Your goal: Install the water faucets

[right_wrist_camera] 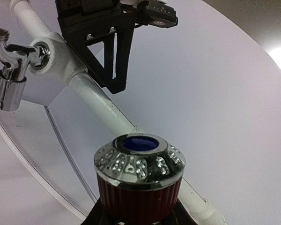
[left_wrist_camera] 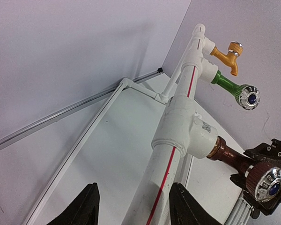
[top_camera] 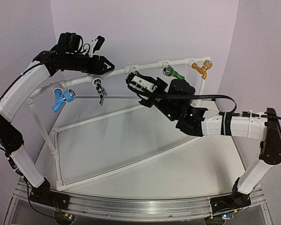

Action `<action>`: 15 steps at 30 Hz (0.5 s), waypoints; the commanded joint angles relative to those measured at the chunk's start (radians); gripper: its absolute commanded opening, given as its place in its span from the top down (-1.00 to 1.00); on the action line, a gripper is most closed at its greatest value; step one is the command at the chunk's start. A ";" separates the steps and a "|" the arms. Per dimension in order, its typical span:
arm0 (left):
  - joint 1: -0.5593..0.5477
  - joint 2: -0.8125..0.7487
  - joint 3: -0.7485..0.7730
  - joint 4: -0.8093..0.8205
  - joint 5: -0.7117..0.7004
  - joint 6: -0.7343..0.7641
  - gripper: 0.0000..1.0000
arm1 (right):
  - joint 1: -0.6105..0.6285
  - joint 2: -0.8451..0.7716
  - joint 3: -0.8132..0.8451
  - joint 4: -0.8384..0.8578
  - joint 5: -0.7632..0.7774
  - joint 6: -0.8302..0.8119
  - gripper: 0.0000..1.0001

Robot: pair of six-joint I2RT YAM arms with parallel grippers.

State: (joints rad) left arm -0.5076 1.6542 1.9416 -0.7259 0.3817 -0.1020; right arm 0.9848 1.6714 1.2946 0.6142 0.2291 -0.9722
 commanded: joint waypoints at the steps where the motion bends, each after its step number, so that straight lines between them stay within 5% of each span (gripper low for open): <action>1: -0.017 0.021 -0.079 -0.229 0.034 -0.032 -0.06 | -0.069 0.001 0.008 0.039 0.095 0.130 1.00; 15: -0.017 0.006 -0.095 -0.226 0.033 -0.025 -0.05 | -0.107 0.041 0.007 0.089 0.133 0.367 1.00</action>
State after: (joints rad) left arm -0.5068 1.6444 1.9199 -0.6934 0.3776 -0.1005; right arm 0.9619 1.6736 1.2938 0.6446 0.2028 -0.7280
